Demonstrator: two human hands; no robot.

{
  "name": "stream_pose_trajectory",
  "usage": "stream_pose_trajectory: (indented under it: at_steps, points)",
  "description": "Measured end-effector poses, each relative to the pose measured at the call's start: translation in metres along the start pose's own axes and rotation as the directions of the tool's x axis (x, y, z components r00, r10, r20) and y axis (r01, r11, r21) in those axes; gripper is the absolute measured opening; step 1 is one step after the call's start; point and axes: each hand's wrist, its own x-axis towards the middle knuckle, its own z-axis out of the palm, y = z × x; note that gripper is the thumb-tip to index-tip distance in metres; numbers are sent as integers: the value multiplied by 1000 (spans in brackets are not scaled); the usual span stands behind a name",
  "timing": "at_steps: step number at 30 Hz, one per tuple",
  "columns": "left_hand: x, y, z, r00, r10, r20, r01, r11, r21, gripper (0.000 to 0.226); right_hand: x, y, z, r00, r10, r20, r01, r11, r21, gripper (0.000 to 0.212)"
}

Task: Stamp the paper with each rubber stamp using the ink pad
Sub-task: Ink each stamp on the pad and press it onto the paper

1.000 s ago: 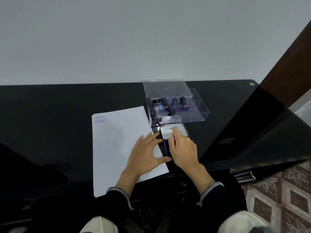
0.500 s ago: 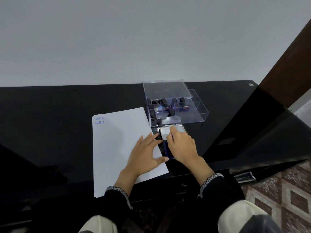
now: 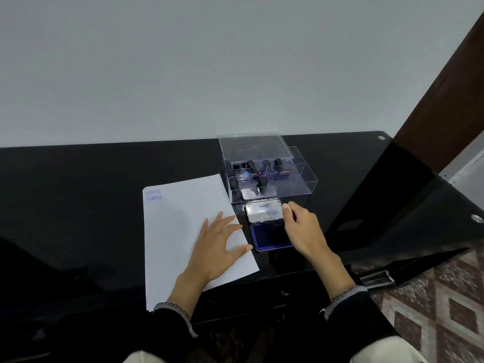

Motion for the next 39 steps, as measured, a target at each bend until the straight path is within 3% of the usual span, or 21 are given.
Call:
stream_pose_trajectory:
  at_steps: [7,16,21,29,33,35,37,39]
  points:
    - [-4,-2,1,999,-46,28,44,996,82,62,-8,-14,20,977,-199,70,209,863,-460,25]
    - [-4,-1,2,999,-43,-7,44,996,76,56,2,-17,30,987,-160,24,150,849,-507,21]
    - [-1,-11,2,990,-44,-137,43,999,-14,41,-14,-5,39,980,-185,-69,128,861,-492,16]
    - [-6,-34,-17,928,-166,-333,159,986,-49,32,6,-24,25,992,-101,77,127,832,-540,14]
    - [-14,-51,-33,901,-223,-373,225,974,-38,31,5,-36,17,983,-121,136,181,746,-641,10]
    - [-18,-60,-44,882,-257,-394,268,963,-29,32,1,-47,20,982,-173,75,184,795,-578,10]
    - [-21,-69,-56,856,-304,-418,319,947,-36,34,-4,-67,29,979,-199,35,199,918,-343,14]
    - [-25,-77,-65,833,-338,-439,352,934,-50,34,-5,-89,42,974,-211,81,215,976,-43,16]
